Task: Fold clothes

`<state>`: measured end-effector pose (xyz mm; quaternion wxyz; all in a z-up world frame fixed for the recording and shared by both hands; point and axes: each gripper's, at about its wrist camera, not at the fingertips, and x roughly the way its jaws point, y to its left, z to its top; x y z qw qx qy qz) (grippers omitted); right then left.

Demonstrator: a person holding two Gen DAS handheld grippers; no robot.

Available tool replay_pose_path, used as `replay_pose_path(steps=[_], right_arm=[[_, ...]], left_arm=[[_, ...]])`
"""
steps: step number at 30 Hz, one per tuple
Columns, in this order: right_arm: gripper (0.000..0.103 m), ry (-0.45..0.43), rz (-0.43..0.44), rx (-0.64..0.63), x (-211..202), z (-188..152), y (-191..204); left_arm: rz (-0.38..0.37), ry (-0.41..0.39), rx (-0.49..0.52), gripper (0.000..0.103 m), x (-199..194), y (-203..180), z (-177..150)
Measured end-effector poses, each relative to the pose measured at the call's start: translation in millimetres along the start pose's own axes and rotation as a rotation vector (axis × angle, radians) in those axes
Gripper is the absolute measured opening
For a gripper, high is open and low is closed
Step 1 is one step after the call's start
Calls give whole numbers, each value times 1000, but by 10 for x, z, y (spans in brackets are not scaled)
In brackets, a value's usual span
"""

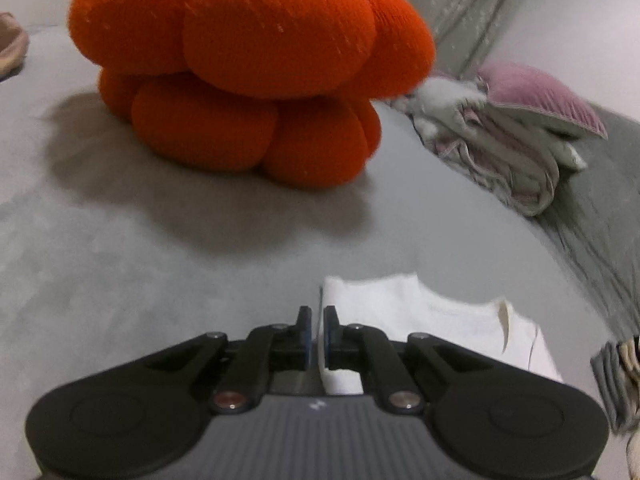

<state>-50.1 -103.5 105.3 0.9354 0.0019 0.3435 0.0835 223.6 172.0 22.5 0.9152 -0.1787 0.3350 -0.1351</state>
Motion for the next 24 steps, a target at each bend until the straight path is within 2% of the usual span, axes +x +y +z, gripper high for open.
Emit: replay_pose_path(steps=[4, 6, 8, 9, 11, 19, 24], right_arm=[[25, 1, 0, 1, 3, -3, 3], [25, -1, 0, 1, 6, 3, 5], [25, -5, -5, 6, 6, 6, -1], [25, -5, -7, 8, 9, 7, -5], [27, -4, -10, 12, 20, 5, -10], [28, 2, -11, 13, 42, 0, -22], [29, 0, -12, 7, 35, 1, -28]], left_arm=[[-15, -12, 0, 16, 33, -24, 32], [-33, -2, 10, 27, 79, -69, 26], [-29, 11, 30, 30, 138, -130, 12], [-26, 16, 44, 28, 166, -158, 0], [32, 24, 119, 10, 252, -242, -31], [34, 12, 172, 8, 277, -190, -21], [42, 0, 141, 9, 168, -201, 44]])
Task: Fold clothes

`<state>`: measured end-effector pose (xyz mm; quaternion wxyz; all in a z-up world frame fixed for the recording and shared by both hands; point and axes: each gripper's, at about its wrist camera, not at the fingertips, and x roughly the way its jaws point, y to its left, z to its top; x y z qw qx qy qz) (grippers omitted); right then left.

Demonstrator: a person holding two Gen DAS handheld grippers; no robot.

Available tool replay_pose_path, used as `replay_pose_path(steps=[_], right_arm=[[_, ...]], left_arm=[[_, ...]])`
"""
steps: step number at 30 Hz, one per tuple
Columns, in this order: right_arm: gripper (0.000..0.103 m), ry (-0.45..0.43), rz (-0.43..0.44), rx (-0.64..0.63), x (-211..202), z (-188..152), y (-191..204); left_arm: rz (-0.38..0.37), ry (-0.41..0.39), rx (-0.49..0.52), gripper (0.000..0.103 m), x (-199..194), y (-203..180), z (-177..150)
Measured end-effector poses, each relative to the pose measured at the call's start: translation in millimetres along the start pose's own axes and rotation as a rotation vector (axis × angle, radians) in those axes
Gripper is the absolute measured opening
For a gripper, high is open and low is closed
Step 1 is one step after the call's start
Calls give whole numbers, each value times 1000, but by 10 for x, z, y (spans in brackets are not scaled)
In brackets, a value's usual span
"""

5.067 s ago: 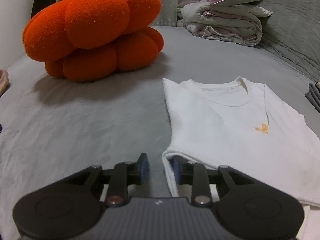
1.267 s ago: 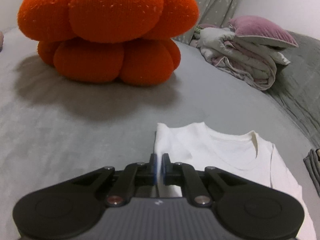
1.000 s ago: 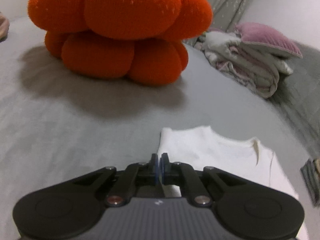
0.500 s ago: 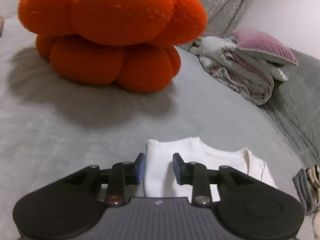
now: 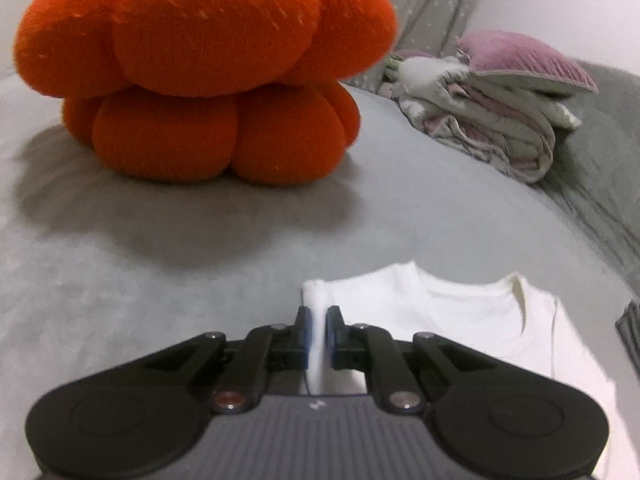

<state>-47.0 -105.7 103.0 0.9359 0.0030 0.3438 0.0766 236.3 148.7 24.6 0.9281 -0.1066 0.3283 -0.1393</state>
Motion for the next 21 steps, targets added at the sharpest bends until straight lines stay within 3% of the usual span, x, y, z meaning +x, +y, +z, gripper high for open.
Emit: replay_pose_path(steps=[5, 12, 13, 18, 21], right_arm=[[30, -11, -1, 0, -27, 14, -12], [30, -27, 7, -7, -83, 27, 6], [30, -30, 9, -8, -93, 29, 11], [30, -33, 10, -14, -119, 16, 24], [30, -32, 7, -17, -114, 14, 30]], left_arm=[[5, -14, -7, 16, -268, -8, 62], [11, 92, 71, 21, -457, -177, -255], [43, 105, 98, 21, -459, -191, -298], [39, 98, 87, 8, -570, -106, -377], [47, 93, 114, 7, -618, -132, -414]])
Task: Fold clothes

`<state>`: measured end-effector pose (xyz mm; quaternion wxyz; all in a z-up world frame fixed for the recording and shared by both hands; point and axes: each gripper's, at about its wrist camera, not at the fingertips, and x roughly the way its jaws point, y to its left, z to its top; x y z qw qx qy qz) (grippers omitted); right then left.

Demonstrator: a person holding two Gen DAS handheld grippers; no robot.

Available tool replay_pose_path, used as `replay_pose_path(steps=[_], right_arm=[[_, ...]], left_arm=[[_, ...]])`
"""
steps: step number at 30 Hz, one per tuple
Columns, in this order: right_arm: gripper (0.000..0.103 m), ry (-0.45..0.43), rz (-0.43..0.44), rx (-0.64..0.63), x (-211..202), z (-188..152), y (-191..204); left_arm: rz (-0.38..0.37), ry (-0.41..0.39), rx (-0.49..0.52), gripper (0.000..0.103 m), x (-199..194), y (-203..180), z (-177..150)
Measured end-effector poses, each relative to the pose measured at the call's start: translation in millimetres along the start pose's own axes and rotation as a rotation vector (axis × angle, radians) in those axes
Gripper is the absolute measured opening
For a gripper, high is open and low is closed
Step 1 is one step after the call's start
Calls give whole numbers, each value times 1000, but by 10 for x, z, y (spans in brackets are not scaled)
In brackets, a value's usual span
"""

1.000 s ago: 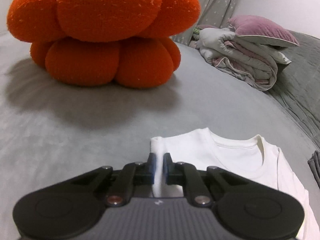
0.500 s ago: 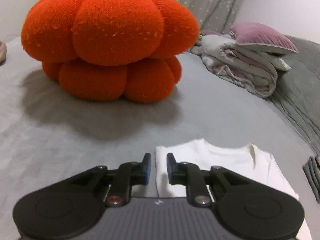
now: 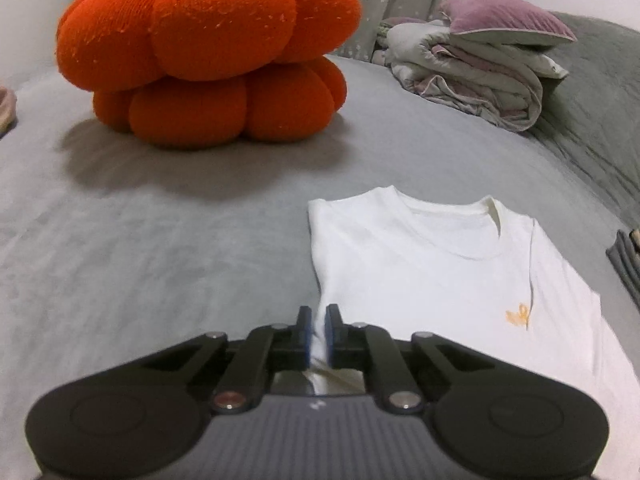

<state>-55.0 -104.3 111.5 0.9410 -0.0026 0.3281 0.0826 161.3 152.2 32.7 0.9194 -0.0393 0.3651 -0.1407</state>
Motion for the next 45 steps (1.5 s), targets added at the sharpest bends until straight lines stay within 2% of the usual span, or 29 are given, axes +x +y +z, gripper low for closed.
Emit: replay_pose_path(steps=[21, 26, 34, 37, 38, 39, 40, 44, 45], right_arm=[[30, 8, -9, -14, 33, -13, 31], [30, 7, -10, -13, 35, -12, 30], [30, 4, -9, -12, 25, -11, 34], [32, 4, -10, -13, 25, -13, 39], [32, 5, -11, -13, 25, -14, 41], [32, 5, -11, -13, 25, -14, 43], [32, 5, -11, -13, 25, -15, 45], [33, 6, -12, -13, 24, -17, 47], [33, 7, -12, -13, 23, -17, 45]], left_arm=[[-48, 2, -19, 9, -219, 157, -193], [-26, 25, -6, 9, -225, 220, -253], [-92, -35, -113, 9, -293, 287, -156], [-110, -41, -129, 18, -245, 232, -113], [-108, -39, -127, 33, -224, 206, -100], [-92, -40, -114, 41, -199, 180, -94], [-76, -42, -100, 45, -174, 154, -88], [-60, -19, -80, 41, -53, 125, -97], [-54, -19, -65, 21, -35, 108, -107]])
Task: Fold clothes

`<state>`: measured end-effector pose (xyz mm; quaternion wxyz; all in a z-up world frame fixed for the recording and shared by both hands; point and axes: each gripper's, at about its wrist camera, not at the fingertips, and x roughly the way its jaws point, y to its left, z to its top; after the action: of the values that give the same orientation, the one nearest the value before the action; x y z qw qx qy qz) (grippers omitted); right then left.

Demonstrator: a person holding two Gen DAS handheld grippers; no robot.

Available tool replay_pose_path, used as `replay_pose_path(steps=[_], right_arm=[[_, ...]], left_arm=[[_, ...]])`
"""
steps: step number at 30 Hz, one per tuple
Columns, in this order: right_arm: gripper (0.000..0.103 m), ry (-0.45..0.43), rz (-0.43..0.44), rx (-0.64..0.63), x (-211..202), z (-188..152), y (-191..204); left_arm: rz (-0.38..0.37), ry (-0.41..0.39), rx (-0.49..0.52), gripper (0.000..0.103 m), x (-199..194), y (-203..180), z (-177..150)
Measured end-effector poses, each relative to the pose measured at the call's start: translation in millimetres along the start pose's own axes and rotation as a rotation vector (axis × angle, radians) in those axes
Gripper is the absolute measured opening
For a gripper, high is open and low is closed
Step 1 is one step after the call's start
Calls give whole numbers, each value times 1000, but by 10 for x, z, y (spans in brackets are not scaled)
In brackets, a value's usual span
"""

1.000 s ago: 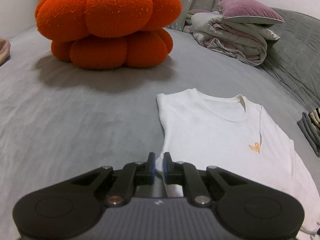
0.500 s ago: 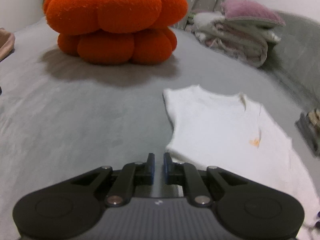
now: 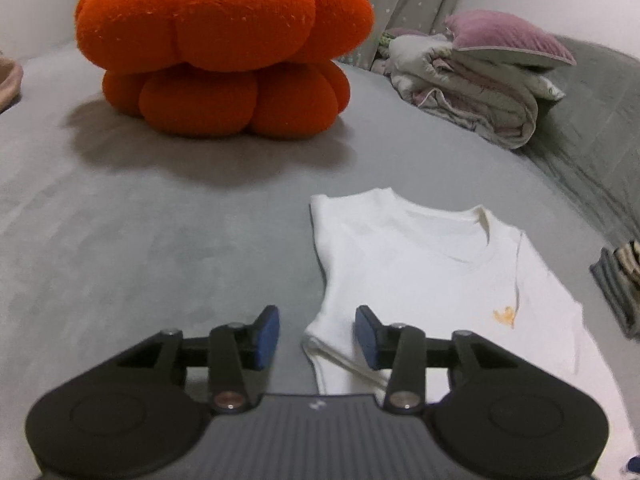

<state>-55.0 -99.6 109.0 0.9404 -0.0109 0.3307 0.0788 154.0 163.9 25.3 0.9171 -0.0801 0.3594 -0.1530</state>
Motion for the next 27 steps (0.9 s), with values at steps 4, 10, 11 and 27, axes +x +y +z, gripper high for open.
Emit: replay_pose_path(steps=[4, 10, 11, 27], right_arm=[[33, 1, -1, 5, -2, -2, -13], [33, 0, 1, 3, 0, -4, -18], [33, 0, 1, 2, 2, -5, -21], [33, 7, 7, 26, 34, 11, -102]], left_arm=[[0, 6, 7, 11, 8, -1, 1], [18, -31, -39, 10, -77, 37, 56], [25, -30, -33, 10, -67, 36, 51], [103, -31, 34, 24, -167, 39, 80]])
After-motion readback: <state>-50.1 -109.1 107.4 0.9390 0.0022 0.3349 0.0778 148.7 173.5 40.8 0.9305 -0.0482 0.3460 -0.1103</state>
